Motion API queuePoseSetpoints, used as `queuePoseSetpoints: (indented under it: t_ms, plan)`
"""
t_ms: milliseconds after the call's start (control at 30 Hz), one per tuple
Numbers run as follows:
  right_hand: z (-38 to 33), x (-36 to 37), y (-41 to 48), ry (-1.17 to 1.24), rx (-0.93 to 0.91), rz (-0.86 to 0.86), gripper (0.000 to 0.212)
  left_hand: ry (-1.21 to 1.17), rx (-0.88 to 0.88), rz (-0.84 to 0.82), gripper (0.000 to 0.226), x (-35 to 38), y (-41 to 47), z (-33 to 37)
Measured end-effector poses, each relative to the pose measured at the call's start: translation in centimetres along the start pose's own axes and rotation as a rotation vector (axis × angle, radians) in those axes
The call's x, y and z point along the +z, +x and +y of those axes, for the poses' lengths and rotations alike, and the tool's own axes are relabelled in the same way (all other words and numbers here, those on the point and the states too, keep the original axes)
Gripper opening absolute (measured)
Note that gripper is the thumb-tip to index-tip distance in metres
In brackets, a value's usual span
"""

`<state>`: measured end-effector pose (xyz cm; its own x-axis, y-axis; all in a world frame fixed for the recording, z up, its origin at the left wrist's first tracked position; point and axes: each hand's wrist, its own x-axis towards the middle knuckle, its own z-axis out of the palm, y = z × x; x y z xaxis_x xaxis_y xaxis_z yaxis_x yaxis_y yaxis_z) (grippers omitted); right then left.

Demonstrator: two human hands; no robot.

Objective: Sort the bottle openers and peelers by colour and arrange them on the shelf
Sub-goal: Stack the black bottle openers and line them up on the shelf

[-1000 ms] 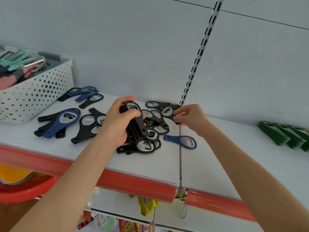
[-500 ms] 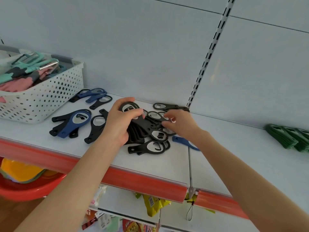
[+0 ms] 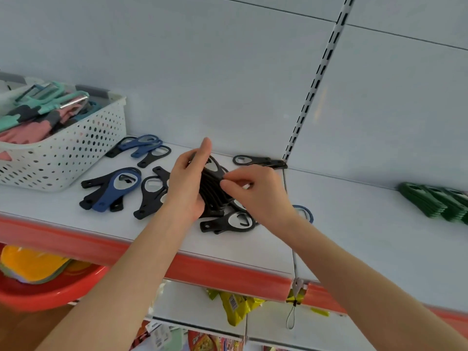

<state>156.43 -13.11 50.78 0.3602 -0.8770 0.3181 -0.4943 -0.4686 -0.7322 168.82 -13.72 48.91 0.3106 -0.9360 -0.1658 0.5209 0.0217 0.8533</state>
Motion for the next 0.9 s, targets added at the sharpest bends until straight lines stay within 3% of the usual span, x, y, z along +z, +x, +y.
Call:
queuePoseSetpoints:
  t_ms: [67, 200, 333, 467, 600, 733, 900]
  plan:
    - [0.0, 0.3, -0.2, -0.005, -0.019, 0.007, 0.012, 0.006, 0.055, 0.031, 0.02, -0.1, 0.0, -0.1]
    - [0.2, -0.1, -0.6, 0.215, 0.185, 0.021, 0.007, -0.047, 0.091, 0.032, 0.025, 0.3, -0.7, 0.1]
    - [0.8, -0.6, -1.4, 0.818, 0.524, -0.229, 0.028, -0.116, 0.174, -0.042, 0.027, 2.2, -2.0, 0.2]
    - [1.4, -2.6, -2.7, 1.071, 0.529, -0.14, 0.023, -0.016, 0.137, -0.14, 0.029, 3.6, -2.3, -1.1]
    - [3.5, -6.3, -5.1, 0.86, 0.497, -0.027, 0.022, 0.316, 0.127, -0.342, 0.015, 4.7, -2.4, -2.7]
    - [5.5, -11.6, -8.1, 0.224, 0.351, 0.027, 0.03, 0.61, 0.19, -0.566, 0.025, 6.6, -3.1, -4.8]
    - [9.2, -16.9, -10.8, -0.006, 0.314, -0.058, 0.043, 0.913, 0.292, -0.756, 0.032, 10.8, -5.4, -8.9]
